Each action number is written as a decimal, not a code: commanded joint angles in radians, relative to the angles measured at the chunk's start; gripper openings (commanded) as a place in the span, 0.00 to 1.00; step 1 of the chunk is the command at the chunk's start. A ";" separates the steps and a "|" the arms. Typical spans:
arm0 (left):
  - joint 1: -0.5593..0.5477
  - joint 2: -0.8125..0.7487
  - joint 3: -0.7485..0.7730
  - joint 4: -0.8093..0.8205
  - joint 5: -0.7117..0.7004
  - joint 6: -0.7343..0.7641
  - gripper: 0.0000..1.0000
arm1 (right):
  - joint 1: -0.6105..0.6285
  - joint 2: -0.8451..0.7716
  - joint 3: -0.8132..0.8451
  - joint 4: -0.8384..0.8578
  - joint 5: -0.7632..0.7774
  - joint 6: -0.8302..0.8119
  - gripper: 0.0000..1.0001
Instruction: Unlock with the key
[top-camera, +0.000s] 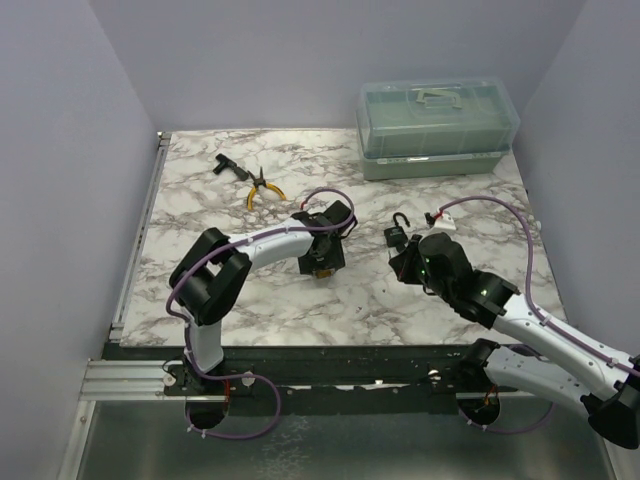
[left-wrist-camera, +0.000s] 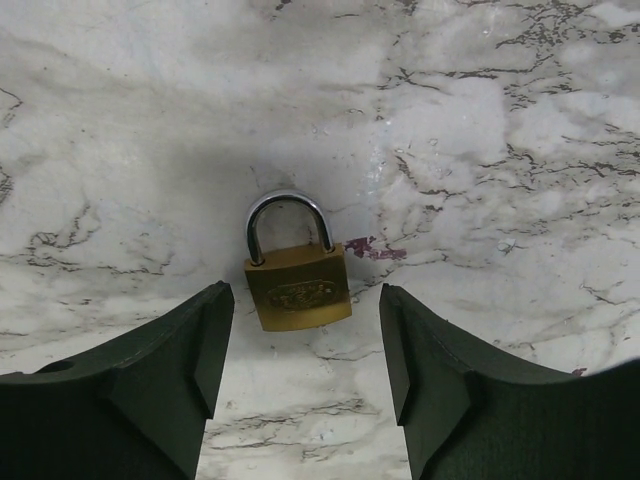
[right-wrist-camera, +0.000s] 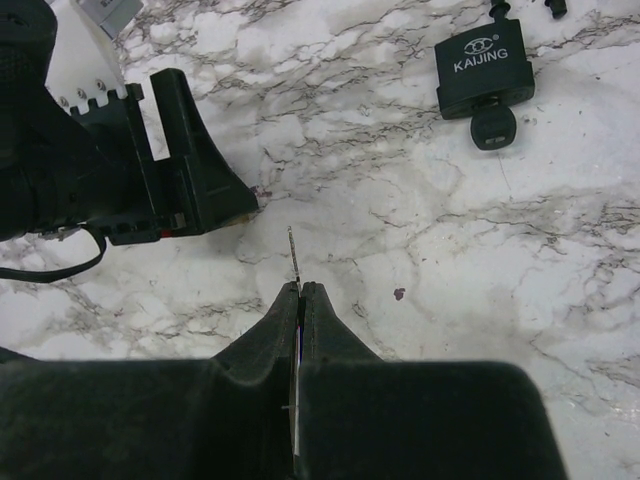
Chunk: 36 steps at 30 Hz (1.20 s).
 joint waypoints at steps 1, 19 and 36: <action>-0.014 0.046 0.053 -0.043 0.005 -0.017 0.65 | -0.006 -0.020 -0.013 0.004 -0.007 0.002 0.00; -0.025 0.160 0.126 -0.111 -0.084 -0.035 0.52 | -0.006 -0.043 -0.025 0.012 -0.039 -0.013 0.00; -0.025 -0.005 -0.004 0.116 -0.019 -0.036 0.00 | -0.006 -0.092 -0.028 0.024 -0.087 -0.013 0.00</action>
